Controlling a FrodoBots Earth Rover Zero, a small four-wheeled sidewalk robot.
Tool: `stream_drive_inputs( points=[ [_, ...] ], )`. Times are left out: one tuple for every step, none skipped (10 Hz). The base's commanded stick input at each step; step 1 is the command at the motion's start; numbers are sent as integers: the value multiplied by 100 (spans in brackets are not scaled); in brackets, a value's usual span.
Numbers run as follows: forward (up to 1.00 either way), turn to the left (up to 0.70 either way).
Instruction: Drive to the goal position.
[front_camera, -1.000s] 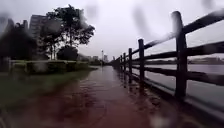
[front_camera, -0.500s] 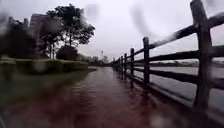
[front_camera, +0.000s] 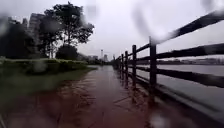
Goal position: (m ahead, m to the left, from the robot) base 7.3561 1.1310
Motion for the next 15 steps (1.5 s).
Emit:
stream_drive_inputs(
  points=[
    [100,0],
    [100,0],
    [100,0],
    [100,0],
    [100,0],
    [100,0],
    [100,0],
    [100,7],
    [100,16],
    [100,26],
    [100,27],
    [100,14],
    [100,5],
    [100,0],
    [100,0]
  ],
)
